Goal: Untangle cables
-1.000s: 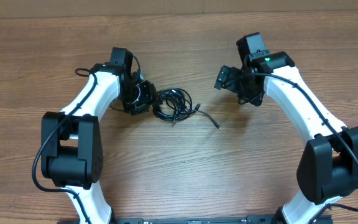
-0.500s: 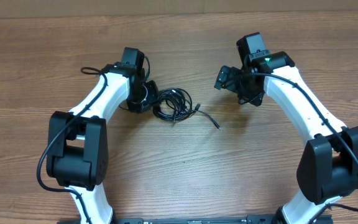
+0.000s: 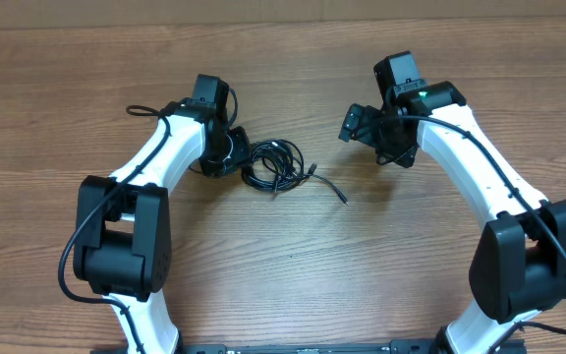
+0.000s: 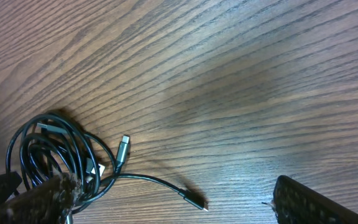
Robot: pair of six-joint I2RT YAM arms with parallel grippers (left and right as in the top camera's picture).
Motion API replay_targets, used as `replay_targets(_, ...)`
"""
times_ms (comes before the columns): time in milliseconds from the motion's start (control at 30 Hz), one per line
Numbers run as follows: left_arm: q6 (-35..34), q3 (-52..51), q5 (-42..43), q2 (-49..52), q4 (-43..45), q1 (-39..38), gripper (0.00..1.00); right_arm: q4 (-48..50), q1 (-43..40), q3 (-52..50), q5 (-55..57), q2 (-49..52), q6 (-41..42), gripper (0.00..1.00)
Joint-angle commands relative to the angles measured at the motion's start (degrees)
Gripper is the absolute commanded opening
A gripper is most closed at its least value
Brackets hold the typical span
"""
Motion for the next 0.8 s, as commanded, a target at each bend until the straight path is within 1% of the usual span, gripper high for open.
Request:
replay_targets(0, -0.7, -0.7, -0.7, 0.4, -0.1, -0.5, 0.36, 0.3, 0.0, 0.8, -0.1, 0.1, 0.2, 1.00)
replay_targets(67, -0.7, -0.8, -0.7, 0.5, -0.2, -1.3, 0.37, 0.3, 0.0, 0.8, -0.1, 0.1, 0.2, 1.00)
replay_targets(100, -0.7, -0.8, -0.8, 0.5, -0.2, -1.9, 0.40, 0.3, 0.0, 0.8, -0.1, 0.1, 0.2, 1.00)
replay_targets(167, -0.7, -0.8, -2.1, 0.5, -0.2, -2.6, 0.40, 0.3, 0.0, 0.8, -0.1, 0.1, 0.2, 1.00)
replay_targets(200, -0.7, -0.8, -3.0, 0.5, -0.1, -2.8, 0.40, 0.3, 0.0, 0.8, -0.1, 0.1, 0.2, 1.00)
replay_targets(267, -0.7, -0.8, -3.0, 0.5, -0.2, -2.8, 0.33, 0.3, 0.0, 0.8, -0.1, 0.1, 0.2, 1.00)
replay_targets(400, -0.7, -0.9, -3.3, 0.5, -0.5, -2.8, 0.33, 0.3, 0.0, 0.8, -0.1, 0.1, 0.2, 1.00)
replay_targets(433, -0.7, -0.9, -3.3, 0.5, -0.4, -2.8, 0.31, 0.3, 0.0, 0.8, -0.1, 0.1, 0.2, 1.00)
replay_targets(467, -0.7, -0.9, -3.3, 0.5, 0.0, -2.8, 0.17, 0.3, 0.0, 0.8, -0.1, 0.1, 0.2, 1.00)
replay_targets(533, -0.7, -0.9, -3.3, 0.5, 0.4, -2.8, 0.04, 0.3, 0.0, 0.8, -0.1, 0.1, 0.2, 1.00)
replay_targets(667, 0.0, 1.0, 0.1, -1.7, -2.2, -2.0, 0.04, 0.3, 0.0, 0.8, -0.1, 0.1, 0.2, 1.00)
replay_targets(700, 0.1, 2.6, 1.4, -3.7, -3.5, -1.8, 0.04, 0.3, 0.0, 0.8, -0.1, 0.1, 0.2, 1.00)
replay_targets(767, 3.1, 5.9, 6.1, -9.0, -3.7, -1.9, 0.04, 0.3, 0.0, 0.8, -0.1, 0.1, 0.2, 1.00)
